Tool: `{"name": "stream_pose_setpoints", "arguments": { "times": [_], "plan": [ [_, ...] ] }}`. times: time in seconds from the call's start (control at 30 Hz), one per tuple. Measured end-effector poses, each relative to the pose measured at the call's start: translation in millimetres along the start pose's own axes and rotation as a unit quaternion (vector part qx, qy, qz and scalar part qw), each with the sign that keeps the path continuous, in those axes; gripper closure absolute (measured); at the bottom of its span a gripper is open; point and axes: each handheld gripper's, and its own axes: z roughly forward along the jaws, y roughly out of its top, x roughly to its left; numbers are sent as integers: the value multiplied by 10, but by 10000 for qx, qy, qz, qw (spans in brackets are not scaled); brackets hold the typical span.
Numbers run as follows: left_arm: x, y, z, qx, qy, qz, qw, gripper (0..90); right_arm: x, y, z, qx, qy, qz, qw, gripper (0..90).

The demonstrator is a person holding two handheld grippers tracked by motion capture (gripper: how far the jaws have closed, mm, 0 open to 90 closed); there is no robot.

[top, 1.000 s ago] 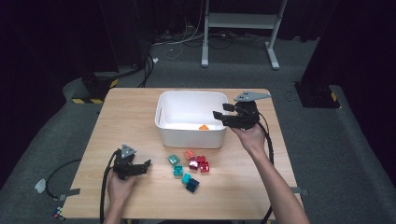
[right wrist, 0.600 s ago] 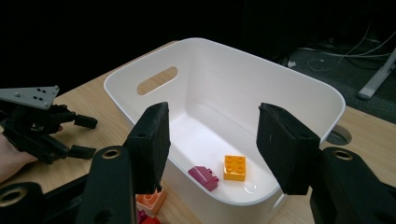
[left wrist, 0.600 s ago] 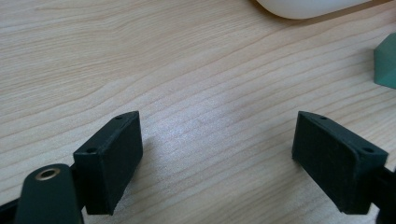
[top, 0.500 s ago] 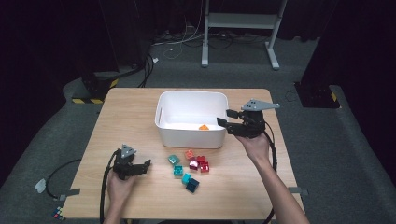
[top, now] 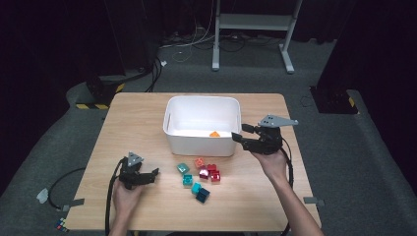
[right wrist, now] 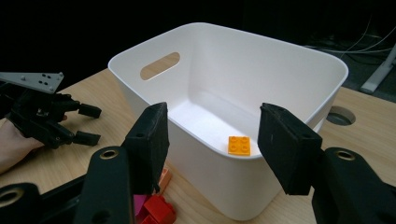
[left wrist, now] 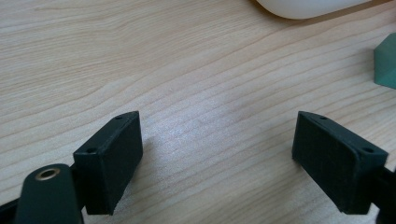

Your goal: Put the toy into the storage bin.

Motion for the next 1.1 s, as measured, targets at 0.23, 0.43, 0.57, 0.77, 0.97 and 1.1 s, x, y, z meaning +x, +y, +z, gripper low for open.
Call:
{"name": "stream_pose_setpoints", "arguments": {
  "times": [0.23, 0.43, 0.57, 0.77, 0.97, 1.1],
  "plan": [
    [0, 0, 0, 1, 1, 2, 10000, 163, 7, -115, -3, 27, -11, 23, 10000, 429],
    [0, 0, 0, 2, 0, 3, 10000, 163, 27, -226, -15, 85, 9, 54, 9999, 424],
    [0, 0, 0, 1, 1, 2, 10000, 163, 35, -324, -6, 144, -10, 102, 9998, 409],
    [0, 0, 0, 1, 1, 1, 10000, 163, 58, -462, 17, 245, -28, 160, 9996, 401],
    [0, 0, 0, 0, 1, 0, 10000, 163, 115, -600, 61, 346, -36, 115, 9993, 400],
    [0, 0, 0, 1, 1, 1, 10000, 163, 161, -711, 126, 437, -4, 93, 9990, 400]
  ]
}}
